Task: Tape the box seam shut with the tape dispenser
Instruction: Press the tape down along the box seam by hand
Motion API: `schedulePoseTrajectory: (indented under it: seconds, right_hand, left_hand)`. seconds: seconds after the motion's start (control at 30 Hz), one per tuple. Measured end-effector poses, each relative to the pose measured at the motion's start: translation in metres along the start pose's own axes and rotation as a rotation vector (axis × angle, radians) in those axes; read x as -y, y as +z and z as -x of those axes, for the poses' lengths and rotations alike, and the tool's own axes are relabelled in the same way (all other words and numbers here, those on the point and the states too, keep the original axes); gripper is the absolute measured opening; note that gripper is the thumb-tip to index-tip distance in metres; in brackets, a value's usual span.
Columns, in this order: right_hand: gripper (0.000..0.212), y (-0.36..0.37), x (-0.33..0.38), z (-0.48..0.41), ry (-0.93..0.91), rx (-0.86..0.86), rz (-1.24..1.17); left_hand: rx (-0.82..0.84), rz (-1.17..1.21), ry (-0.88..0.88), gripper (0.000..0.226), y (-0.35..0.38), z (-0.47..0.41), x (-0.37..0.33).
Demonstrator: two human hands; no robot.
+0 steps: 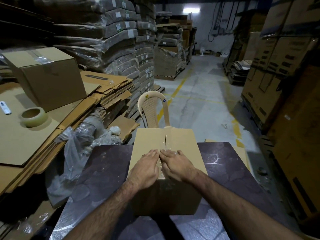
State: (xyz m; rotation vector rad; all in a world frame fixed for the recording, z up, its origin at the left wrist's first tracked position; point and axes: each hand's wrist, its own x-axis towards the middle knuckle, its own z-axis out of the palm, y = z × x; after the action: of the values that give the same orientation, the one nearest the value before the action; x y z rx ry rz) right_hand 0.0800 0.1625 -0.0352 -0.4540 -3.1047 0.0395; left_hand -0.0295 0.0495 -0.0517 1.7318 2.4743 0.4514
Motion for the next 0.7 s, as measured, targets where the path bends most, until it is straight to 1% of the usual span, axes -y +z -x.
schedulePoseTrajectory:
  seconds: [0.07, 0.13, 0.2, 0.27, 0.37, 0.43, 0.47, 0.53, 0.63, 0.7]
  right_hand:
    - [0.052, -0.002, 0.008, 0.005, 0.01, 0.011, -0.012]
    - [0.051, 0.003, 0.018, 0.028, 0.005, -0.024, -0.033]
    - [0.051, 0.005, 0.021, 0.039, 0.037, -0.028, -0.038]
    - [0.051, 0.002, 0.018, 0.022, 0.085, -0.003, -0.011]
    - [0.054, 0.002, 0.014, 0.001, 0.136, 0.01, -0.017]
    - [0.056, 0.004, 0.018, 0.017, 0.1, -0.014, -0.042]
    - [0.06, 0.008, 0.019, 0.03, 0.078, -0.037, -0.055]
    - [0.067, 0.008, 0.016, 0.042, 0.077, -0.028, -0.06]
    - [0.061, 0.002, 0.004, 0.018, 0.124, -0.018, -0.045]
    - [0.063, 0.003, 0.005, 0.013, 0.127, -0.021, -0.034]
  left_hand:
    - [0.003, -0.001, -0.016, 0.056, -0.002, 0.001, 0.0]
    - [-0.01, -0.017, -0.04, 0.057, 0.002, 0.0, 0.0]
    - [-0.008, -0.04, -0.049, 0.059, 0.005, -0.001, 0.0]
    - [0.015, -0.052, -0.043, 0.059, 0.005, -0.002, 0.0]
    - [0.003, -0.067, -0.046, 0.058, 0.002, -0.002, 0.001]
    - [0.012, -0.066, -0.053, 0.059, 0.004, -0.002, 0.002]
    - [0.014, -0.072, -0.055, 0.059, 0.006, -0.002, 0.003]
    - [0.017, -0.097, -0.042, 0.06, 0.009, -0.003, 0.003]
    - [0.018, -0.092, -0.033, 0.059, 0.007, -0.003, 0.003]
    - [0.018, -0.084, -0.042, 0.059, 0.005, -0.001, 0.002]
